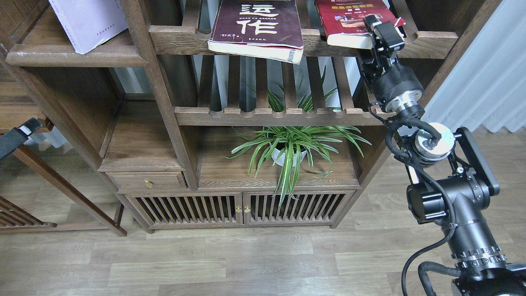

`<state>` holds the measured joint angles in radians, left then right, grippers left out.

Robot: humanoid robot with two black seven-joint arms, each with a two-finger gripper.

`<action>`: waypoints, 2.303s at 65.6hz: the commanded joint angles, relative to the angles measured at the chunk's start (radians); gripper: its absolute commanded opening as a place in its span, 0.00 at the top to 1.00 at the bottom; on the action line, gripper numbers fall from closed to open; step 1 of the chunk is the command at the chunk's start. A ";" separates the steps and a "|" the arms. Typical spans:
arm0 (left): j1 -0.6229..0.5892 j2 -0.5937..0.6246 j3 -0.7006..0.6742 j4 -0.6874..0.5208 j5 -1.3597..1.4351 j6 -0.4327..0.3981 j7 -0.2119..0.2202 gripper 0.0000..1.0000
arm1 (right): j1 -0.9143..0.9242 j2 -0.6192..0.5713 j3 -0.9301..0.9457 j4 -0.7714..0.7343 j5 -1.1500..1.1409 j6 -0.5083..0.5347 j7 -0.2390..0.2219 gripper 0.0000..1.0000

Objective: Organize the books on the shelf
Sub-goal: 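Reach the right gripper up and tip the red book off the top shelf, then lower the red book toward the left gripper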

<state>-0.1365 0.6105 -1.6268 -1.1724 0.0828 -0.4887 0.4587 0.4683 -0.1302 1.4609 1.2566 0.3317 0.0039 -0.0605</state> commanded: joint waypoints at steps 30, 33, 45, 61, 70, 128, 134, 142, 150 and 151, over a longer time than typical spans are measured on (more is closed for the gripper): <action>0.003 -0.009 -0.024 -0.001 -0.005 0.000 -0.002 0.01 | -0.125 0.003 -0.001 0.112 0.105 0.068 0.008 0.97; 0.008 -0.011 -0.016 0.000 -0.054 0.000 0.000 0.00 | -0.198 0.003 -0.001 0.182 0.145 0.074 0.024 0.96; 0.014 -0.017 0.008 0.000 -0.097 0.000 0.001 0.00 | -0.362 0.009 -0.013 0.248 0.164 0.185 0.028 0.96; 0.020 -0.044 0.031 -0.006 -0.135 0.000 0.000 0.00 | -0.577 0.017 -0.053 0.251 0.173 0.410 0.019 0.96; 0.054 -0.098 0.058 -0.030 -0.202 0.000 0.000 0.00 | -0.666 0.015 -0.099 0.251 0.175 0.485 0.018 0.96; 0.195 -0.396 0.373 -0.021 -0.360 0.000 -0.006 0.00 | -0.777 0.130 -0.327 0.058 -0.062 0.485 -0.059 0.96; 0.209 -0.400 0.481 -0.024 -0.362 0.000 -0.012 0.00 | -0.734 0.130 -0.387 -0.008 -0.074 0.485 -0.067 0.96; 0.245 -0.429 0.536 -0.036 -0.365 0.000 -0.022 0.00 | -0.723 0.130 -0.425 -0.042 -0.071 0.485 -0.081 0.95; 0.271 -0.497 0.558 -0.029 -0.383 0.000 -0.052 0.00 | -0.723 0.130 -0.458 -0.040 -0.068 0.485 -0.087 0.95; 0.271 -0.502 0.559 -0.027 -0.387 0.000 -0.054 0.00 | -0.723 0.130 -0.459 -0.040 -0.068 0.485 -0.088 0.95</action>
<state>0.1186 0.1607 -1.0885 -1.2042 -0.2872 -0.4887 0.4267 -0.2557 -0.0001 1.0286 1.2189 0.2606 0.4884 -0.1420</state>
